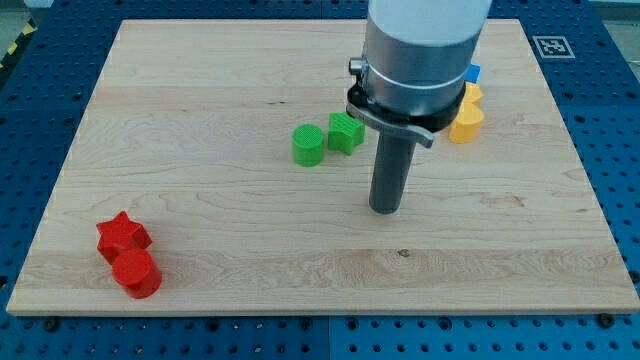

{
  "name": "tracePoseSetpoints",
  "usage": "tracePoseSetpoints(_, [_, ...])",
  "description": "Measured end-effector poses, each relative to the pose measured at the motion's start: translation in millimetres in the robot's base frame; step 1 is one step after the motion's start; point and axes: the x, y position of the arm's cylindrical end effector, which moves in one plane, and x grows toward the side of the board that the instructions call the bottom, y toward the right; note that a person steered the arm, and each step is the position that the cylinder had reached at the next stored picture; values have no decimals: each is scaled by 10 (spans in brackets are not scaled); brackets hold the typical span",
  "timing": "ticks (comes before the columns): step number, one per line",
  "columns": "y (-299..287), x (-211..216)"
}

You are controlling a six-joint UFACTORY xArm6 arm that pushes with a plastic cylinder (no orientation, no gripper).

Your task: Separate the green star from the green circle

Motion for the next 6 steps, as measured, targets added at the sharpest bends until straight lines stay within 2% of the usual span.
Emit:
tracePoseSetpoints(4, [-2,-551])
tracePoseSetpoints(6, [-702,-817])
